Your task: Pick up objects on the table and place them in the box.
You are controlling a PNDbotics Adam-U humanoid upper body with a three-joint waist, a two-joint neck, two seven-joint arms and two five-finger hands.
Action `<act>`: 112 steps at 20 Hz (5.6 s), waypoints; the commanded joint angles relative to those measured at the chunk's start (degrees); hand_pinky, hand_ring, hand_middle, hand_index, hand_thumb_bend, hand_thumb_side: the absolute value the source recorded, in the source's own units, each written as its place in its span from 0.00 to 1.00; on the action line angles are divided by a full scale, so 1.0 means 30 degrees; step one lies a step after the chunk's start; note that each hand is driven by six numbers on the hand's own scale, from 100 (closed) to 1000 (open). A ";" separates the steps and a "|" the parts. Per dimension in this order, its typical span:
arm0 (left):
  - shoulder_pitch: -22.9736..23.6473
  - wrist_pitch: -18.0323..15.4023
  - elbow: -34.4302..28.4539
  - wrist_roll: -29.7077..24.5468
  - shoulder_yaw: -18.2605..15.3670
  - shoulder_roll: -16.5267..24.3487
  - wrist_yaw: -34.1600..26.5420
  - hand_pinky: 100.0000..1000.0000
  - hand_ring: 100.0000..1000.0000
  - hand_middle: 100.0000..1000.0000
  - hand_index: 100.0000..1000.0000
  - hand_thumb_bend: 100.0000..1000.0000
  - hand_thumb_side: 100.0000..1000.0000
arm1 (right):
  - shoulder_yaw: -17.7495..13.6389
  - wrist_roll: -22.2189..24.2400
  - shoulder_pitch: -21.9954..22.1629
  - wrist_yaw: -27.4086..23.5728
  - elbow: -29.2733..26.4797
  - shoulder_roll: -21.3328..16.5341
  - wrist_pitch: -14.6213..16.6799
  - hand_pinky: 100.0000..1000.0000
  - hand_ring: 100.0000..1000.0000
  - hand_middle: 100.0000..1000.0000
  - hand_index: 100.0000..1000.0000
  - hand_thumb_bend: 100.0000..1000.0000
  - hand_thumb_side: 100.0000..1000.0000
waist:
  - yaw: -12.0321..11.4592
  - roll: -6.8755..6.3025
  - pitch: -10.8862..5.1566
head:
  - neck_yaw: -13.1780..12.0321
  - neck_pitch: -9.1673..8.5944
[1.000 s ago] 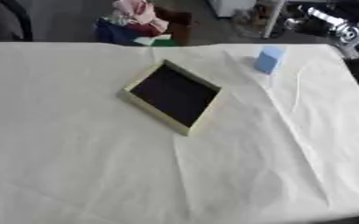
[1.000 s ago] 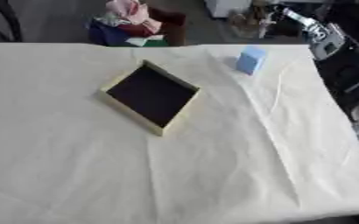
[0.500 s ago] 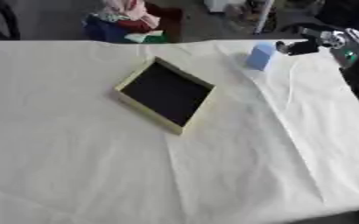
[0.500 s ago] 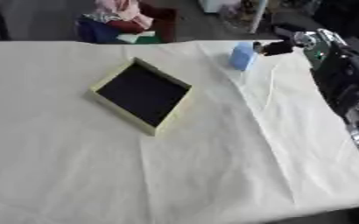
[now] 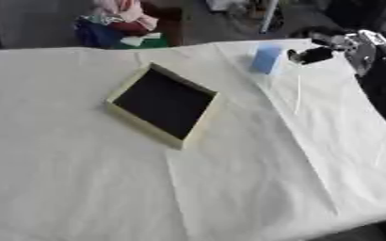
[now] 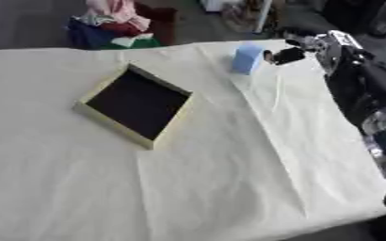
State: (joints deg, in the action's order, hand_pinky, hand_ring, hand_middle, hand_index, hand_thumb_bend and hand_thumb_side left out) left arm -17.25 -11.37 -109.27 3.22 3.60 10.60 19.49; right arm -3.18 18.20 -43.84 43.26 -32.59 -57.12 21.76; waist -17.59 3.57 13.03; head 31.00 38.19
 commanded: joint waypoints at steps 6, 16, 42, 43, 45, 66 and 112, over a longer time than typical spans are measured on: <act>-0.1772 0.0251 -0.1013 0.0762 -0.0685 0.2387 0.0010 0.61 0.35 0.40 0.56 0.28 0.57 | -0.0150 0.0010 -0.0472 0.0773 -0.0480 -0.0535 -0.0015 1.00 1.00 1.00 1.00 0.00 0.69 | -0.0331 -0.0086 -0.0485 | 0.0413 -0.0368; -0.2438 0.0228 -0.0950 0.0472 -0.0613 0.2976 0.0041 0.61 0.34 0.39 0.56 0.28 0.57 | -0.0092 0.0542 -0.0121 0.2075 0.0638 -0.0787 -0.0572 1.00 1.00 1.00 1.00 0.07 0.74 | -0.0755 0.0092 -0.0619 | 0.0945 -0.0588; -0.3428 0.0189 -0.0752 -0.0007 -0.0458 0.3471 -0.0155 0.61 0.34 0.37 0.57 0.29 0.58 | -0.0512 -0.2988 0.1142 0.0818 0.0212 -0.1768 -0.2571 1.00 1.00 1.00 1.00 0.00 0.73 | -0.1143 0.0060 -0.0023 | 0.2280 -0.1358; -0.3413 0.0192 -0.0737 -0.0027 -0.0447 0.3447 -0.0164 0.61 0.34 0.37 0.57 0.30 0.58 | -0.0502 -0.2891 0.1019 0.0792 0.0166 -0.1728 -0.2530 1.00 1.00 1.00 1.00 0.00 0.74 | -0.1173 0.0063 0.0016 | 0.2319 -0.1357; -0.3383 0.0180 -0.0714 -0.0080 -0.0412 0.3403 -0.0185 0.61 0.34 0.37 0.57 0.30 0.58 | -0.0503 -0.2700 0.0799 0.0704 0.0093 -0.1628 -0.2456 1.00 1.00 1.00 1.00 0.00 0.75 | -0.1237 0.0071 0.0088 | 0.2389 -0.1342; -0.3395 0.0159 -0.0740 -0.0289 -0.0393 0.3193 -0.0289 0.61 0.33 0.35 0.57 0.30 0.58 | -0.0356 -0.2447 0.0183 0.0763 0.0387 -0.1034 -0.2598 1.00 1.00 1.00 1.00 0.00 0.80 | -0.1838 -0.0173 0.0941 | 0.2753 -0.1670; -0.2870 0.0253 -0.0770 -0.0550 -0.0397 0.3022 -0.0418 0.62 0.32 0.34 0.57 0.29 0.59 | -0.0459 -0.3328 -0.0046 -0.0036 -0.0281 -0.1548 -0.1836 0.95 0.98 0.97 1.00 0.00 0.79 | -0.1571 -0.1189 0.2090 | 0.3242 -0.1792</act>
State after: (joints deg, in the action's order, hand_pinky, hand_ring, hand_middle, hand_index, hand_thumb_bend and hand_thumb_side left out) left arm -25.32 -10.52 -110.59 1.73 2.56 19.05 18.51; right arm -4.56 7.66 -43.91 43.44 -33.93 -59.78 16.42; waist -22.31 0.20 20.13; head 40.51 33.64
